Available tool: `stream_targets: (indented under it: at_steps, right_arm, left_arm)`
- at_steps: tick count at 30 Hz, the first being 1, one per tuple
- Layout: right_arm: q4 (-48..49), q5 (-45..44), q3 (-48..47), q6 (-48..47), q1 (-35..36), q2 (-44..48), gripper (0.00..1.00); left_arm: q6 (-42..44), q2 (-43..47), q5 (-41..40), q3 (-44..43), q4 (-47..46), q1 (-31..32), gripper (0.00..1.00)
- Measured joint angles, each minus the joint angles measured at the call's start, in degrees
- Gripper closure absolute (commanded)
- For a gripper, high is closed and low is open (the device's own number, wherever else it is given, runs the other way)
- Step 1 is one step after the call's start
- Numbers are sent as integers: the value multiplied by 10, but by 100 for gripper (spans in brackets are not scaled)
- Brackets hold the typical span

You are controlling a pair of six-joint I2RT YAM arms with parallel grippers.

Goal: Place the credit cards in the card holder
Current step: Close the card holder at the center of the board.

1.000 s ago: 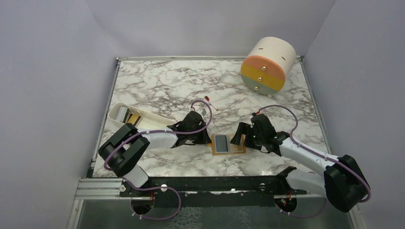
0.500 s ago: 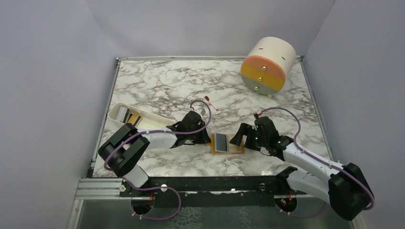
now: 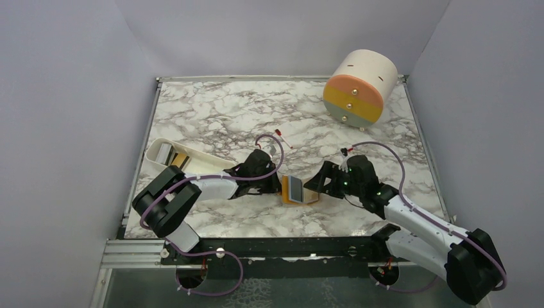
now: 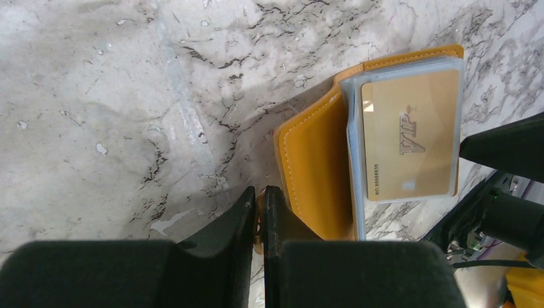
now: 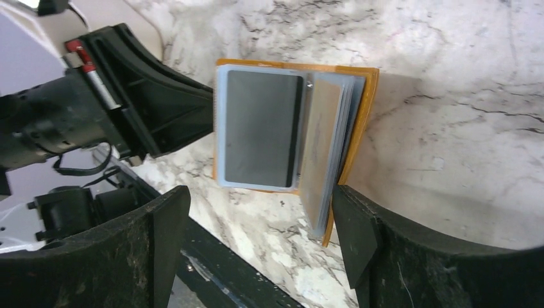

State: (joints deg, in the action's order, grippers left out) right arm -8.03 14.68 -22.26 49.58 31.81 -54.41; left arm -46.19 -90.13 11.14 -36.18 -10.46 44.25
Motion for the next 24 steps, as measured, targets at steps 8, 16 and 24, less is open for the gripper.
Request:
stream_targets:
  at_steps: [8,16,24]
  right_arm:
    - [73,56,10,18,0,1,21]
    - [174,111,16,38,1,-54,23]
    - [217,146,15,41,1,-140,32]
  left_arm:
    - [-4,-1,0,0,-2,0,100]
    - [-12,-7,9,0,-13,4,100]
    - [-28,-15,23,0,-31,9,100]
